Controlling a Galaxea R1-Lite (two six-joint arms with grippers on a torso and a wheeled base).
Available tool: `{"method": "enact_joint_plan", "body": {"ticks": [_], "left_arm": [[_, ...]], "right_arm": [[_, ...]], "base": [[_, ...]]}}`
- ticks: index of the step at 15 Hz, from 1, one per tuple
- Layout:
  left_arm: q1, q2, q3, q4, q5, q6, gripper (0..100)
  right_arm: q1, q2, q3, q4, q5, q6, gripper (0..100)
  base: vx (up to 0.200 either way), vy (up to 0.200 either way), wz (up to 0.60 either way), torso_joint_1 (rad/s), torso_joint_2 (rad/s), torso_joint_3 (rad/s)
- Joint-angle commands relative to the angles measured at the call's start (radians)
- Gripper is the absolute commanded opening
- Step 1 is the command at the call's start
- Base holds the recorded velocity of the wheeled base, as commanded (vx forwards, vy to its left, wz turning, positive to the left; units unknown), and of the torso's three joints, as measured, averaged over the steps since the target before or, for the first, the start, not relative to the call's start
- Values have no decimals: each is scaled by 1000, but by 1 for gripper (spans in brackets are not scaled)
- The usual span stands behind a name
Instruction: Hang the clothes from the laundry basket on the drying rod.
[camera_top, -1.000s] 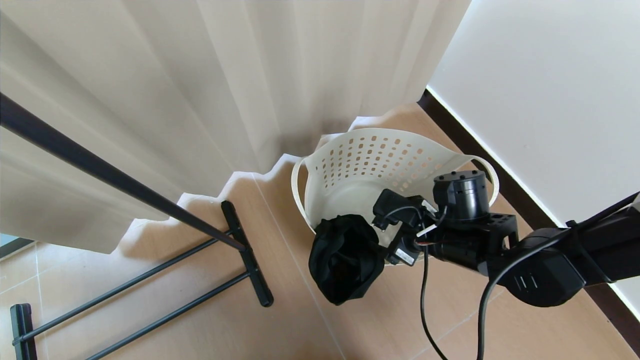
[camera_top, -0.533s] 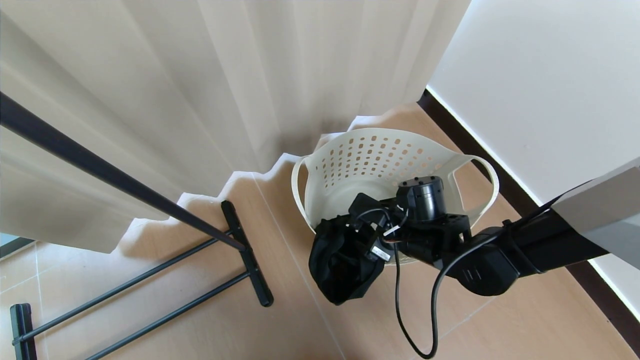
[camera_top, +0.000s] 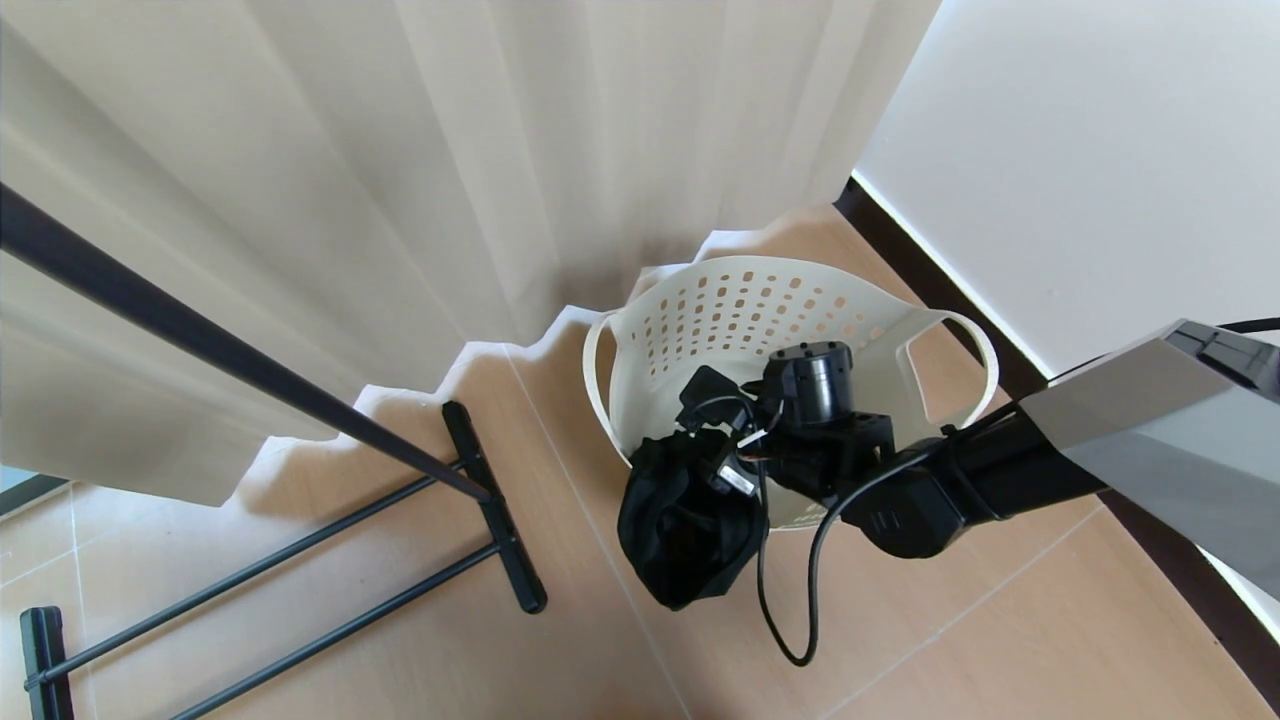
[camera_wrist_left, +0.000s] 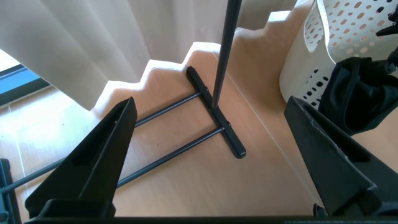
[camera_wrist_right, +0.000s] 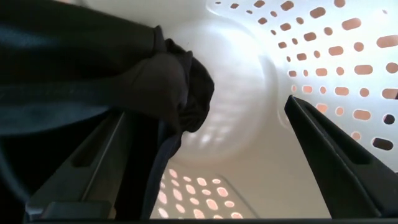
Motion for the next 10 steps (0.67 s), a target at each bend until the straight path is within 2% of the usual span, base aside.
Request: {"method": "enact_joint_plan", "body": {"ticks": [1,6,7,10], "left_arm": [[0,1,0,-1,-1,0,100],[0,1,0,1,1,0,100],[0,1,0,1,1,0,100],[0,1,0,-1,1,0,100]], "right_arm": [[-4,17,-30,0,0,6,100],[-3,30,-60,-2,2,50,100],[-3,28,-59,-2,5,50,0],[-3,28,-54,-2,8,59,0]], "base": [[0,0,0,0,0,0],[0,0,0,0,0,0],[0,0,0,0,0,0],[0,0,0,0,0,0]]}}
